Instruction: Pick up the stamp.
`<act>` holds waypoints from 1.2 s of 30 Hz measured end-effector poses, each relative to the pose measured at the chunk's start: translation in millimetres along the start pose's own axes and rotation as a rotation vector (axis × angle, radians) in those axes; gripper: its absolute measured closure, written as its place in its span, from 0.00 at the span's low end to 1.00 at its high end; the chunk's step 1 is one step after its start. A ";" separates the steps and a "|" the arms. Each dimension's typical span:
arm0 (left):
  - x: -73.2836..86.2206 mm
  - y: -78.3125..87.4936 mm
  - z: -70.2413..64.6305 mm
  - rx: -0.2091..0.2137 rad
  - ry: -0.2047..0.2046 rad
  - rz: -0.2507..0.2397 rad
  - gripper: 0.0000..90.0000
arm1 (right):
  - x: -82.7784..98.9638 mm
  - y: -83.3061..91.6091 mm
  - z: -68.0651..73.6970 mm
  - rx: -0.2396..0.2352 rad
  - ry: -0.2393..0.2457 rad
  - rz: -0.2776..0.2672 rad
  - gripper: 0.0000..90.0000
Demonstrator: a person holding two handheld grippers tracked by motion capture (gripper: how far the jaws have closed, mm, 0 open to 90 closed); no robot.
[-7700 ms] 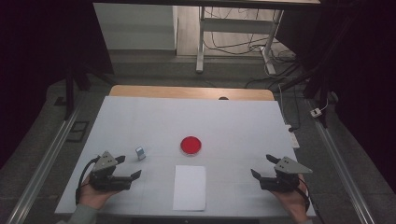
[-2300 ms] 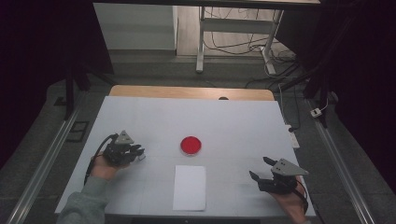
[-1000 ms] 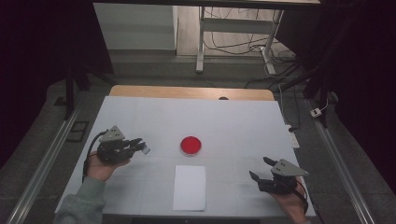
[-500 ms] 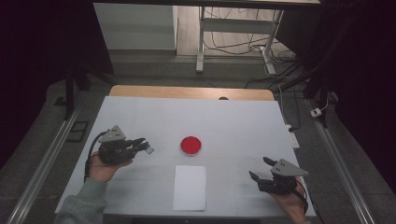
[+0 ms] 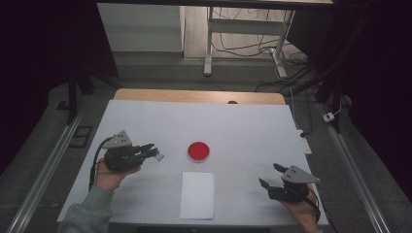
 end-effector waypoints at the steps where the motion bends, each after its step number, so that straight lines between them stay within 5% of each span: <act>1: -0.3 -0.4 -0.7 0.004 0.001 -0.003 0.84 | 0.0 0.0 0.0 -0.001 0.000 0.000 0.26; 36: -10.1 -20.1 -35.6 0.100 0.016 -0.039 0.84 | 0.4 -1.8 1.9 -0.004 0.004 0.007 0.26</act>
Point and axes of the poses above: each handheld gripper's, and its own axes: y roughly backward along the jaws, x roughly out of its underside, z roughly to its left, the point moved 7 cm from there along -y, roughly forward along the jaws, and after that the axes turned 13 degrees about -z, right-handed, at the moved point
